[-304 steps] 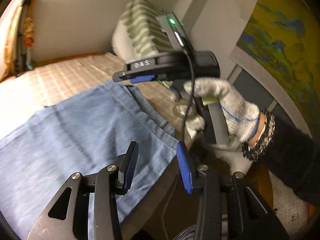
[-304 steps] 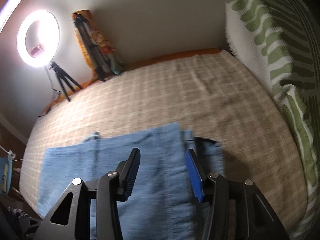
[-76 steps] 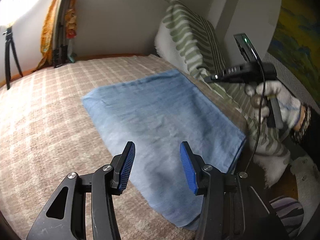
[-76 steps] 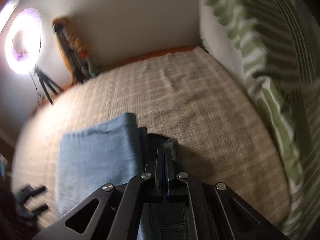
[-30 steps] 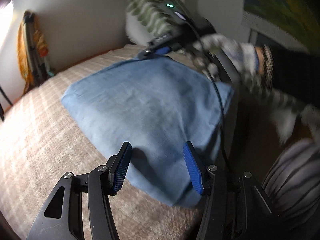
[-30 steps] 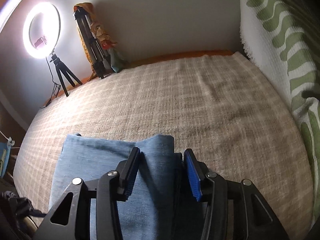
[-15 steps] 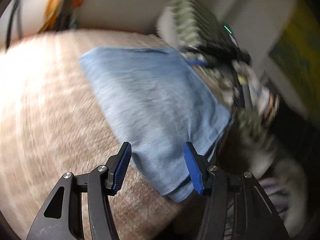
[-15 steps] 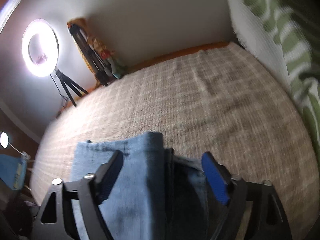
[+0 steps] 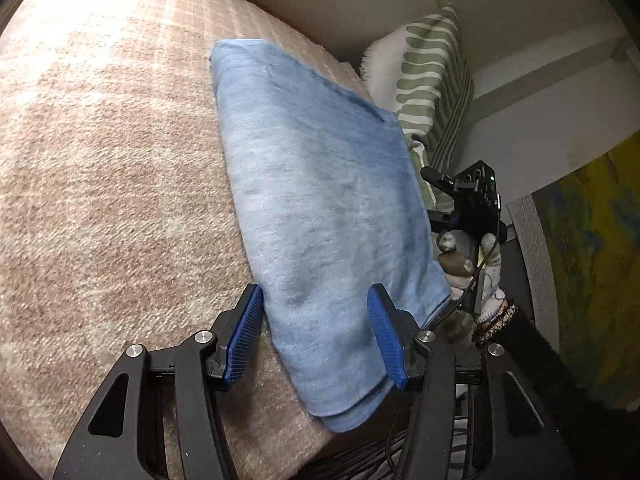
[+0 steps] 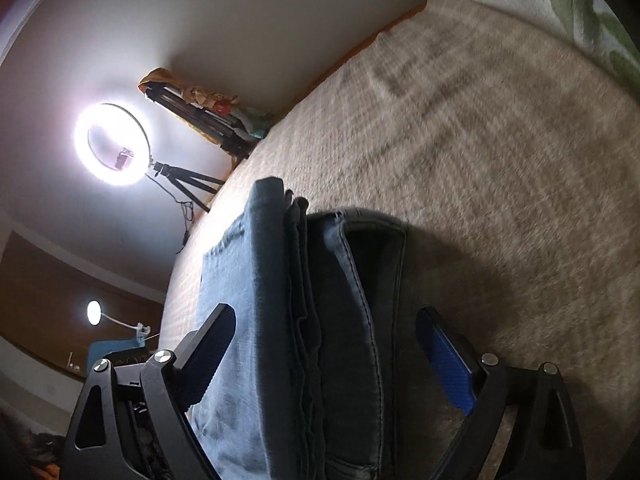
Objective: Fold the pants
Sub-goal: 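Close both tools on the end of the folded jeans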
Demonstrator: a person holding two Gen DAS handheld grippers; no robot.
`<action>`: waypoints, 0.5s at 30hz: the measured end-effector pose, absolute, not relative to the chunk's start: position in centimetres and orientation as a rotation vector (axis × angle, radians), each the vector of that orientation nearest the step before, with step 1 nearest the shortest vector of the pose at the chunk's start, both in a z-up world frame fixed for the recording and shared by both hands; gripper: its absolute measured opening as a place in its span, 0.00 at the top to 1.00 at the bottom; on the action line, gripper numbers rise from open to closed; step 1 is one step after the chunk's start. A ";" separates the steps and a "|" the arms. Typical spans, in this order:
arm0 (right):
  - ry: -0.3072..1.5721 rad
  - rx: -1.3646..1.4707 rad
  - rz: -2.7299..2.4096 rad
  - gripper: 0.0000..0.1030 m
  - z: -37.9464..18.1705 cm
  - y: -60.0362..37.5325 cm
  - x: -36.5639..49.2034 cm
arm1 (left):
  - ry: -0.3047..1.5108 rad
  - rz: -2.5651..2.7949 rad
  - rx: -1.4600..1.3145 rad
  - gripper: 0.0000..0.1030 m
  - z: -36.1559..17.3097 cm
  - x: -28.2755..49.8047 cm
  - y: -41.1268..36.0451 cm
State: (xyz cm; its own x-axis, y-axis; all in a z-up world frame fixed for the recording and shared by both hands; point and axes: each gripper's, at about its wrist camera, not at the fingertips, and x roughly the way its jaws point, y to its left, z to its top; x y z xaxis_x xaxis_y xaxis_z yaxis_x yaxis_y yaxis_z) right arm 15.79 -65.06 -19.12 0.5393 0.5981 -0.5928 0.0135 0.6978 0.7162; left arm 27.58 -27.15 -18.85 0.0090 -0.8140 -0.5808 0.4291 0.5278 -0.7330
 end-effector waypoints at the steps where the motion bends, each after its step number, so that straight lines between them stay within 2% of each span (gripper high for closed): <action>1: 0.938 0.736 0.401 0.08 -19.3 -65.0 15.8 | 1.208 -1.014 -0.397 0.47 -18.8 27.7 -27.3; 5: 0.915 0.779 0.489 0.08 -19.7 -64.7 16.1 | 1.202 -1.026 -0.385 0.44 -18.6 28.0 -28.0; 15: 0.930 0.673 0.562 0.08 -19.4 -60.7 18.6 | 1.189 -1.044 -0.390 0.42 -18.6 28.3 -28.3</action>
